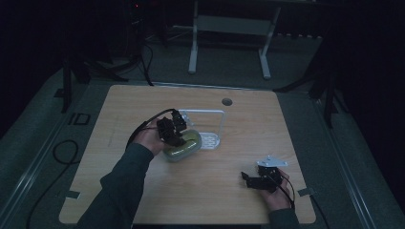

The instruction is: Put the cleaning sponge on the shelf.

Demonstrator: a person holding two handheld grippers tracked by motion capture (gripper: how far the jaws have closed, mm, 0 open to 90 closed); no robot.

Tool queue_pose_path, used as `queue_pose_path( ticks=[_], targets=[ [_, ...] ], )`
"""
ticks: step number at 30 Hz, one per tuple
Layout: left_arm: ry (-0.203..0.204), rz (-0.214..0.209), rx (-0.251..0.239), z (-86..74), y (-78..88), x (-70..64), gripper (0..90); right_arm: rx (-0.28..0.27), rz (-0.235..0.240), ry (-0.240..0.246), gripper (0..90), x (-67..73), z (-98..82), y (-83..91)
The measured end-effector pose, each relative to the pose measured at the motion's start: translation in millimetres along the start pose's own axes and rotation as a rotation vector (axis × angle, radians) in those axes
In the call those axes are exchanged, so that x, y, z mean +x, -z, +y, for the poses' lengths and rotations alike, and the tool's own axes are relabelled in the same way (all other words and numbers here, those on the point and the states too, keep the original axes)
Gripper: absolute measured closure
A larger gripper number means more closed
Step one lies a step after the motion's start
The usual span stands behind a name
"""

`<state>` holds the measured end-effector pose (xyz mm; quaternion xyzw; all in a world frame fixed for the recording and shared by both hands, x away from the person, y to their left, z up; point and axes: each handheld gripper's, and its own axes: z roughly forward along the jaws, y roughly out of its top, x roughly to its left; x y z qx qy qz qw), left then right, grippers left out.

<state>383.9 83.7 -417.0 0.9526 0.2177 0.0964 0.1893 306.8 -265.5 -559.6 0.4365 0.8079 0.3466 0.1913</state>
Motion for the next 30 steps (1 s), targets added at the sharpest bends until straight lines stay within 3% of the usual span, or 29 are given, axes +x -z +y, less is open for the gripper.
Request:
queue_pose_path(
  ticks=[13,20,30],
  targets=[
    [-0.074,-0.001,0.000,11.0,-1.1,1.1,71.7,0.000,0.000,-0.001,17.7,0.0,0.0,0.0],
    [-0.137,0.008,-0.005,19.0,-2.5,-0.4,71.7,0.000,0.000,0.000,17.7,0.0,0.0,0.0],
    [-0.177,0.017,0.008,20.0,-10.1,2.7,71.8,0.000,0.000,0.000,17.7,0.0,0.0,0.0]
  ],
)
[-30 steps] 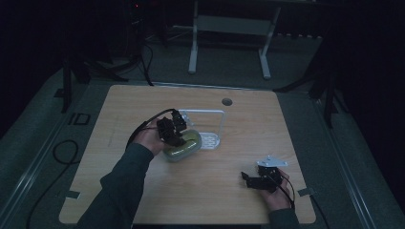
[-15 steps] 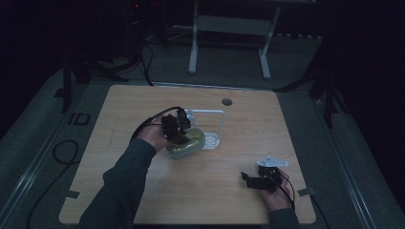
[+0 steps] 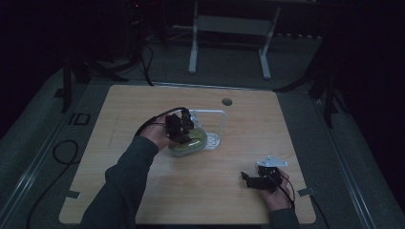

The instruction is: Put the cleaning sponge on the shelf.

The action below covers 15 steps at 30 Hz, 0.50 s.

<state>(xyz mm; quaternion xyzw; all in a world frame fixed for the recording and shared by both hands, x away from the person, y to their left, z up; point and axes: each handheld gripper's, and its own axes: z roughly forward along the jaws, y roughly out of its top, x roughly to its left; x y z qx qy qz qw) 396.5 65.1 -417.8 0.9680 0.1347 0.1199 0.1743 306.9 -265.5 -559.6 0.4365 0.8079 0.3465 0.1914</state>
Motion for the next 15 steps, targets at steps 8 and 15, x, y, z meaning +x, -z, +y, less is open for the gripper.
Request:
queue_pose_path(
  ticks=[8,15],
  targets=[
    [-0.039,0.014,0.018,6.1,-2.7,0.3,71.8,0.000,0.000,0.000,17.7,0.0,0.0,0.0],
    [-0.080,0.022,0.007,19.0,-6.2,-3.1,71.8,0.000,0.001,0.000,17.7,-0.1,0.0,0.0]
  ],
)
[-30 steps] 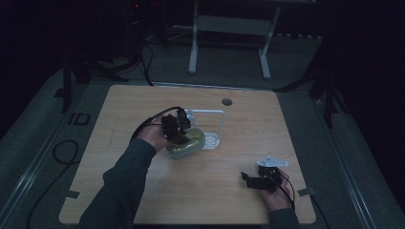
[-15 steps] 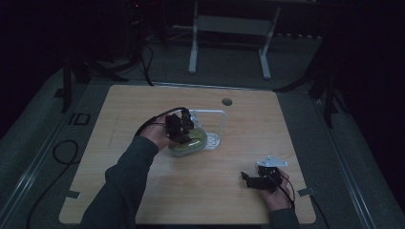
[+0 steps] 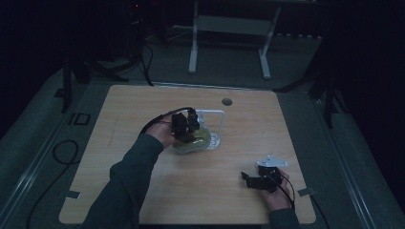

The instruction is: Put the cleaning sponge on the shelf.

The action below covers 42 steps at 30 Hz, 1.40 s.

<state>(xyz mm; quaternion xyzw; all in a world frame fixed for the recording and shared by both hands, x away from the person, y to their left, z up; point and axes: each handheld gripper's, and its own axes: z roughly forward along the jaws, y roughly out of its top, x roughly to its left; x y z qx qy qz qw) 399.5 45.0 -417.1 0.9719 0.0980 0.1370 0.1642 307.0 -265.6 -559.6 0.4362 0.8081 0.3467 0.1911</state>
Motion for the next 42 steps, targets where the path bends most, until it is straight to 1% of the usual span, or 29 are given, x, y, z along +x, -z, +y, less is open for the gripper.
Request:
queue_pose_path(
  ticks=[1,3,4,11,15,18,20,22,24,25,28,30,34,38,40,42],
  targets=[
    [-0.009,0.001,0.001,1.4,-0.4,0.2,71.8,0.000,0.000,0.000,17.7,0.0,0.0,0.0],
    [-0.009,0.001,0.001,1.4,-0.4,0.2,71.8,0.000,0.000,0.000,17.7,0.0,0.0,0.0],
    [-0.031,0.002,0.002,4.0,-3.8,0.6,71.8,0.000,0.000,0.000,17.7,0.0,0.0,0.0],
    [-0.044,-0.002,0.003,5.4,-8.3,2.3,71.8,0.000,0.000,0.000,17.8,0.0,0.0,0.0],
    [-0.068,-0.006,0.004,4.9,-10.3,3.7,71.8,0.000,0.000,0.001,17.7,0.0,0.0,0.0],
    [-0.078,-0.001,0.014,6.0,-10.0,6.6,71.8,0.000,0.000,0.001,17.7,0.0,0.0,0.0],
    [-0.077,0.002,0.010,6.6,-9.8,7.2,71.8,0.000,0.000,0.000,17.7,0.0,0.0,0.0],
    [-0.091,0.008,0.007,9.2,-8.3,8.4,71.7,0.000,0.000,-0.001,17.7,0.1,0.0,0.0],
    [-0.097,0.014,0.014,10.9,-7.7,9.5,71.8,0.000,0.000,0.000,17.7,0.0,0.0,0.0],
    [-0.099,0.015,0.009,11.2,-7.7,10.2,71.8,0.000,0.000,0.000,17.8,0.0,0.0,0.0],
    [-0.099,0.015,0.006,11.2,-8.2,11.2,71.8,0.000,0.000,0.000,17.8,0.1,0.0,0.0],
    [-0.098,0.013,0.009,10.7,-11.0,12.1,71.7,0.000,0.000,0.000,17.7,0.1,0.0,0.0],
    [-0.116,0.026,0.015,12.8,-15.4,12.0,71.7,0.000,0.000,0.000,17.7,0.0,0.0,0.0],
    [-0.129,0.027,0.024,14.3,-18.7,11.5,71.7,0.000,0.000,0.000,17.8,0.0,0.0,0.0],
    [-0.142,0.026,0.030,14.7,-21.3,11.1,71.7,-0.001,-0.001,0.001,17.7,-0.1,0.0,0.0],
    [-0.150,0.024,0.027,14.7,-23.1,11.4,71.7,0.000,0.000,0.000,17.7,0.0,0.0,0.0]
  ],
)
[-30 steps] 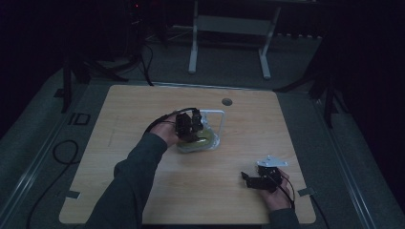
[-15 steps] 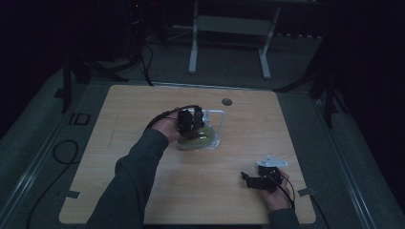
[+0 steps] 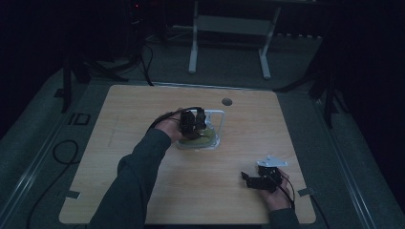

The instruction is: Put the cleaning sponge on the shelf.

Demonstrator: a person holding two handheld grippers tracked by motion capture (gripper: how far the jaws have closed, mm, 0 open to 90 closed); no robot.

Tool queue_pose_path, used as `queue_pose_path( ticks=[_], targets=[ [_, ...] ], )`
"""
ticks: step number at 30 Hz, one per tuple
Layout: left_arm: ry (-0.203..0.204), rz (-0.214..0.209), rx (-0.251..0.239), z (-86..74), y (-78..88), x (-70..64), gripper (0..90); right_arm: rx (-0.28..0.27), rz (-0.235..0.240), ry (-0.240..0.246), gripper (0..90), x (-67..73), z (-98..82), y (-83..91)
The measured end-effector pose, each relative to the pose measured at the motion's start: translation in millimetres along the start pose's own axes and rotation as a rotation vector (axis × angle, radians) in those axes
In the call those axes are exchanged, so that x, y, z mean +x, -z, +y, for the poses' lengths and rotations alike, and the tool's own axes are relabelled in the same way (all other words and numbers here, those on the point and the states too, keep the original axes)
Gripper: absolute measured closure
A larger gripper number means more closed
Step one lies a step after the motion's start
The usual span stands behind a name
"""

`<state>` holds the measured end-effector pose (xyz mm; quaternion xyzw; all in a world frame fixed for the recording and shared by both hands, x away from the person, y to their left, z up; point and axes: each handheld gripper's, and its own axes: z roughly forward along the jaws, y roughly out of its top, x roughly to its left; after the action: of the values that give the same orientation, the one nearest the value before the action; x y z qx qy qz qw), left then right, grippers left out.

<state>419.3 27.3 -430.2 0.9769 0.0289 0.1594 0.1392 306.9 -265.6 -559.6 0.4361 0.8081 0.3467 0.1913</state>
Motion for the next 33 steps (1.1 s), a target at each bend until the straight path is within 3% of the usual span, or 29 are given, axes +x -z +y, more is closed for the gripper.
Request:
queue_pose_path(
  ticks=[6,13,33],
  targets=[
    [-0.019,-0.002,-0.008,1.0,-5.2,1.0,71.7,0.001,0.001,-0.002,17.7,0.1,0.0,0.1],
    [-0.055,0.004,0.018,4.2,-12.6,-0.8,71.6,0.001,0.000,-0.002,17.7,0.1,0.0,0.1],
    [-0.093,0.013,0.032,6.5,-28.1,-1.6,71.3,0.002,0.001,-0.001,17.7,0.1,0.0,0.1]
  ],
)
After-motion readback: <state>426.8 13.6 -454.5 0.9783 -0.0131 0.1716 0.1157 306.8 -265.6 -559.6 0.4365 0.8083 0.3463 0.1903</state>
